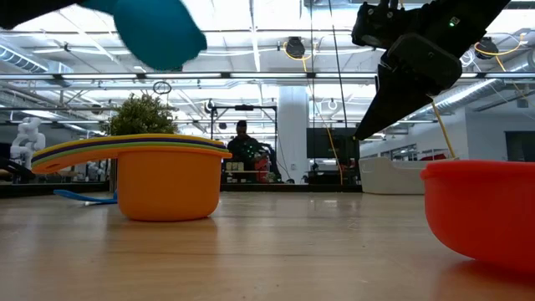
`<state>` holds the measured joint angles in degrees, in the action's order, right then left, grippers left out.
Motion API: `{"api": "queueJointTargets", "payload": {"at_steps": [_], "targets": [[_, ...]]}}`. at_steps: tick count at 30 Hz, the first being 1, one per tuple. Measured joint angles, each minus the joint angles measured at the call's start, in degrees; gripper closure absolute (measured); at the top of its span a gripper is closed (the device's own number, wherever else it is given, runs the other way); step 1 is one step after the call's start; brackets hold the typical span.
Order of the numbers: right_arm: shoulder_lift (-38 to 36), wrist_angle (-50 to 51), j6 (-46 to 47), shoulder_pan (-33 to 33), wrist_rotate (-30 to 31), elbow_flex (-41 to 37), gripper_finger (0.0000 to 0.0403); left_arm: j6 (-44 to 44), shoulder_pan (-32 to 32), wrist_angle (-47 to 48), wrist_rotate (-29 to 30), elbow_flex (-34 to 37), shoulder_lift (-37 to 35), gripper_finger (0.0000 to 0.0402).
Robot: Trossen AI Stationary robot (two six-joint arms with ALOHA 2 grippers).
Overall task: Nest measuring cups in basket
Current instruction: Stack the right light blue measuring cup on the yellow measuring cup
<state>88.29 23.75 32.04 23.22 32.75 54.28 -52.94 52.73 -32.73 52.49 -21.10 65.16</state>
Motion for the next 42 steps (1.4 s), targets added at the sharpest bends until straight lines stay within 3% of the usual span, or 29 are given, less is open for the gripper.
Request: {"api": "queueJointTargets", "payload": {"at_steps": [6,18,33,42], "targets": [[0.0,0.0,-0.2,0.0,0.0,0.0,0.0190,-2.3,0.4,-2.8,0.3,0.0,4.6,0.0393],[0.0,0.0,-0.2,0.0,0.0,0.0,0.0190,-6.7,-0.9,-4.9,4.2,0.0,2.2,0.0389],[0.0,0.0,-0.2,0.0,0.0,0.0,0.0190,1.7,0.7,-1.9,2.0,0.0,2.3,0.0393],[0.0,0.0,-0.2,0.0,0.0,0.0,0.0190,2.4,0.7,-0.7,3.3,0.0,4.2,0.0393]]}}
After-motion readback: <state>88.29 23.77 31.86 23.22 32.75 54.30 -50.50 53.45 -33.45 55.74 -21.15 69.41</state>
